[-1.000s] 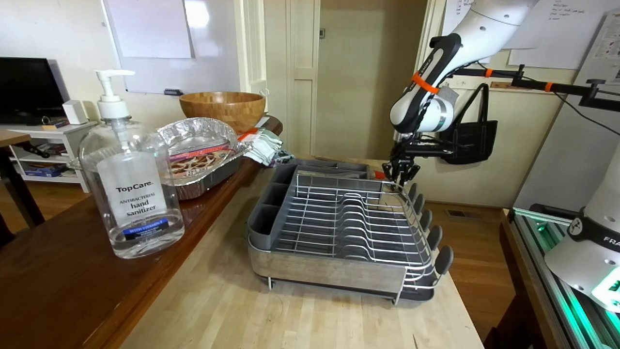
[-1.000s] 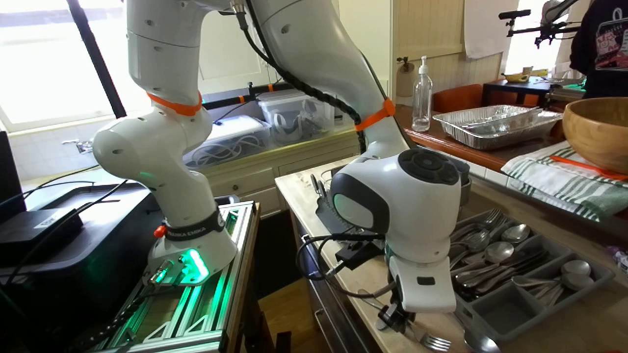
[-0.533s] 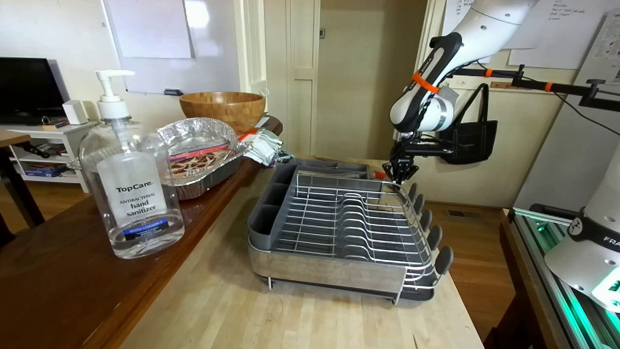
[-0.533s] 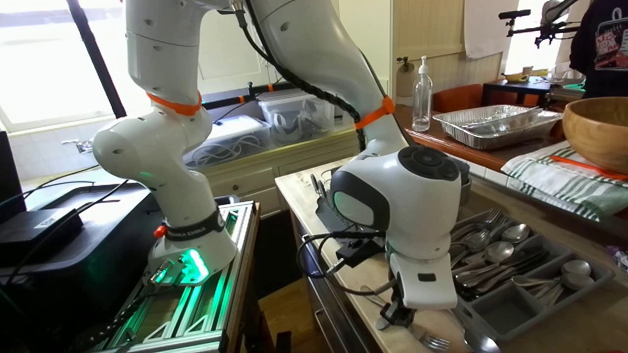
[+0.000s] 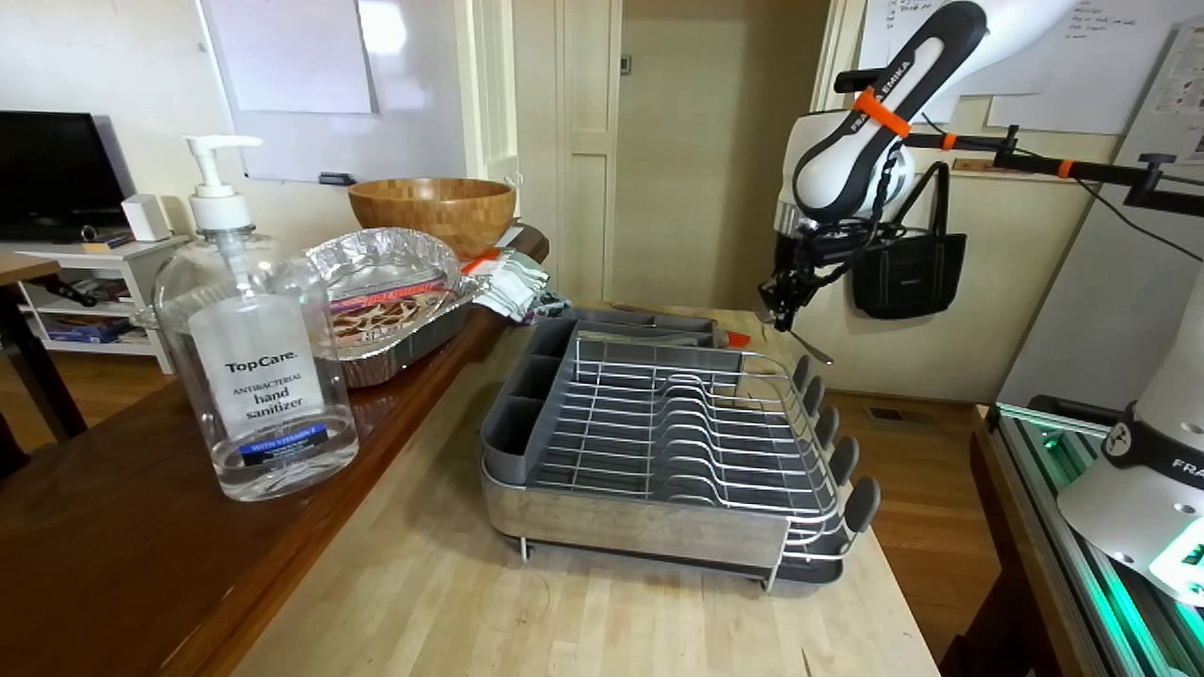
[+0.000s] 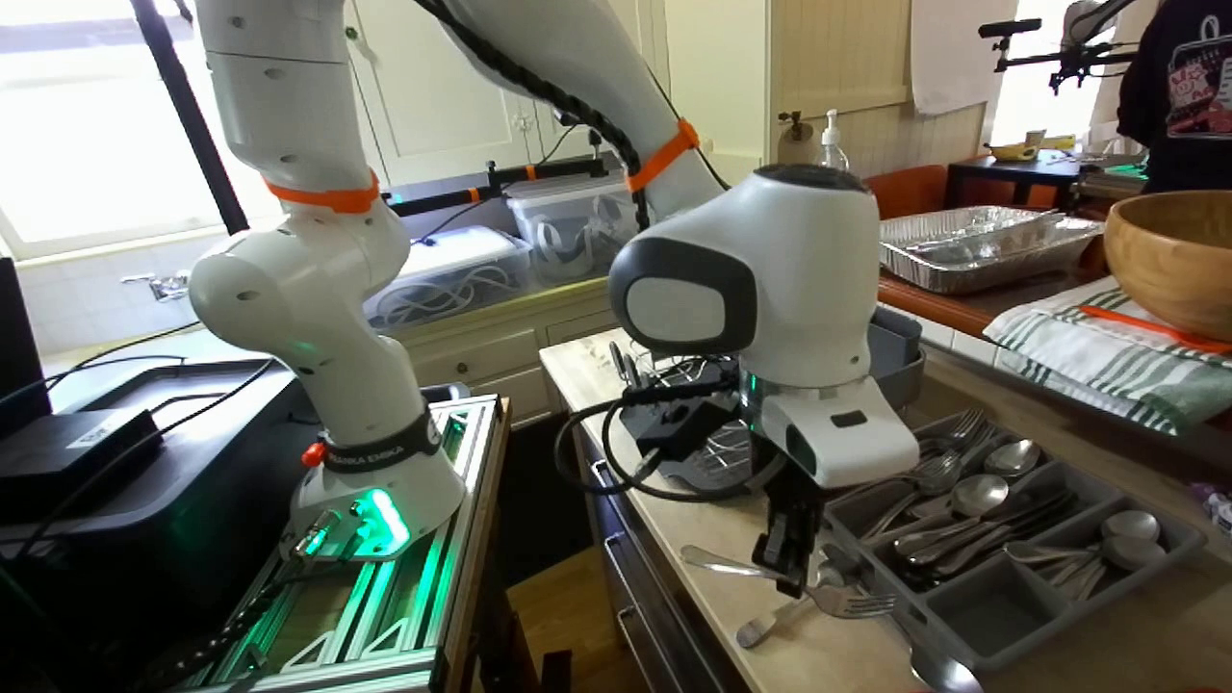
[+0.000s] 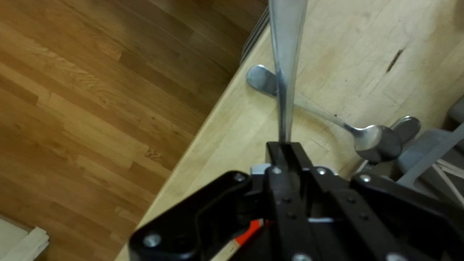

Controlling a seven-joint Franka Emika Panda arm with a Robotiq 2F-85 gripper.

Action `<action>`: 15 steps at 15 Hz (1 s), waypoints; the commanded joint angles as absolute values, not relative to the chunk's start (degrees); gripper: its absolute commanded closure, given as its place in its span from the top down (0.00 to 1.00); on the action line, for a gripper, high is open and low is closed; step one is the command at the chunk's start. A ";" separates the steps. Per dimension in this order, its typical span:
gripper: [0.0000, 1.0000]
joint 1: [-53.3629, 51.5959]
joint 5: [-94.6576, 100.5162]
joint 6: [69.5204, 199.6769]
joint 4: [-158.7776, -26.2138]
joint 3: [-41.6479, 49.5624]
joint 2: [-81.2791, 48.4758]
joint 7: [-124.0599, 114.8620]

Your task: Place the fork and one spoon in the cutlery rack

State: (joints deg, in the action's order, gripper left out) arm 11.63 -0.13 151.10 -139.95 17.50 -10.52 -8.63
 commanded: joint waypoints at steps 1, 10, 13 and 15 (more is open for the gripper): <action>0.02 12.19 6.59 145.13 -138.28 17.19 -6.39 -2.61; 0.02 11.96 5.55 144.38 -131.03 11.89 -7.95 12.55; 0.09 11.84 5.43 144.30 -130.42 11.37 -8.37 12.60; 0.09 12.08 5.43 144.30 -130.48 11.59 -8.36 12.60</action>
